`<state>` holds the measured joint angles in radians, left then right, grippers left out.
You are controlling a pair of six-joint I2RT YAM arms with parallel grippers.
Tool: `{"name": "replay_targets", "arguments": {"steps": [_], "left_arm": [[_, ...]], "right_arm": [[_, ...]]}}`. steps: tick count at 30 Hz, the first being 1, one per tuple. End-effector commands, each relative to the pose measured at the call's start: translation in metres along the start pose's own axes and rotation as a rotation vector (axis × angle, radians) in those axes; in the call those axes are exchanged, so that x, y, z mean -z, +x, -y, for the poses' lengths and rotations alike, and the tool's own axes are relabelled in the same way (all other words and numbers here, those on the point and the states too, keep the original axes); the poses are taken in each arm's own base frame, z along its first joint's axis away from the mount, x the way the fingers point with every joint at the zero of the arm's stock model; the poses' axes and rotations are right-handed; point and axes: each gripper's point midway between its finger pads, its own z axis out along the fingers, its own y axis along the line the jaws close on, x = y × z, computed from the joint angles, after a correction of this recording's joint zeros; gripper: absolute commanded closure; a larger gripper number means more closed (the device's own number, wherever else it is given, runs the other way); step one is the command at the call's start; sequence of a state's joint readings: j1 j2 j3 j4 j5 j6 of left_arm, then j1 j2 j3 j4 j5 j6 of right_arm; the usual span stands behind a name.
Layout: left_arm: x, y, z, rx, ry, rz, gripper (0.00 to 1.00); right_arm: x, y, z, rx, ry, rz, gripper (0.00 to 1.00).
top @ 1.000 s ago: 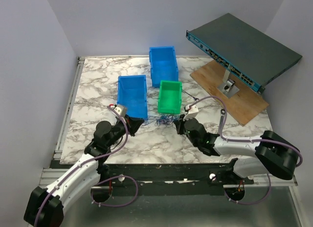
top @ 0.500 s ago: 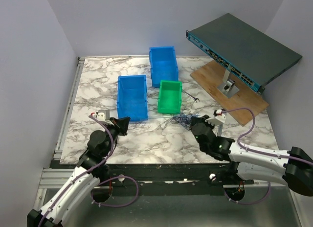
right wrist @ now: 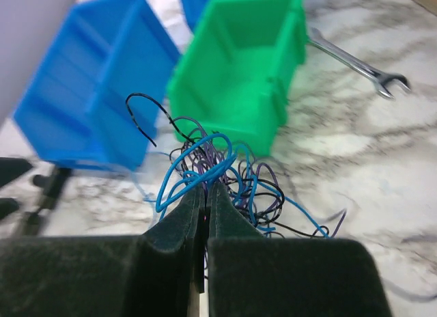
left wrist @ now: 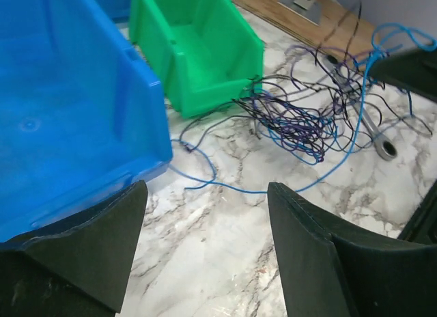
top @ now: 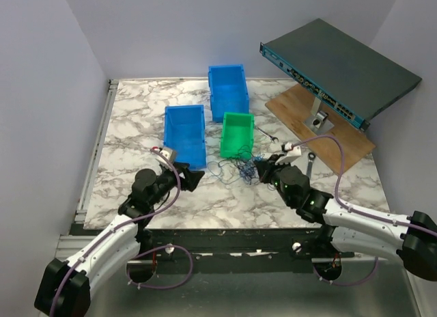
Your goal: Untangle the cables
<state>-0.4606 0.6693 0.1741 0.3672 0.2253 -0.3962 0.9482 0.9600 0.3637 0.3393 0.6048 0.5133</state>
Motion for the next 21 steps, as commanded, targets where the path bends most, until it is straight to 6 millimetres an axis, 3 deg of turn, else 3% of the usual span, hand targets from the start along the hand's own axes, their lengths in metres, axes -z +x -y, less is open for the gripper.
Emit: {"name": "replay_targets", "arguments": {"steps": [1,5,8,12,21], "left_arm": [[-0.003,-0.024,0.042,-0.08,0.215,0.047,0.26],[-0.003,-0.023,0.044,-0.079,0.227,0.044,0.27],[-0.003,-0.023,0.048,-0.079,0.251,0.04,0.27],[-0.004,-0.02,0.051,-0.062,0.27,0.029,0.19],[-0.015,-0.014,0.06,0.022,0.327,-0.022,0.16]], "right_arm": [[0.007,-0.026,-0.057,0.018,-0.213,-0.06,0.99],[0.024,-0.036,-0.102,0.044,-0.436,-0.125,0.99],[0.034,-0.039,-0.123,0.046,-0.541,-0.16,0.99],[0.038,-0.045,-0.133,0.048,-0.581,-0.174,0.99],[0.056,-0.03,-0.156,0.06,-0.756,-0.244,0.99]]}}
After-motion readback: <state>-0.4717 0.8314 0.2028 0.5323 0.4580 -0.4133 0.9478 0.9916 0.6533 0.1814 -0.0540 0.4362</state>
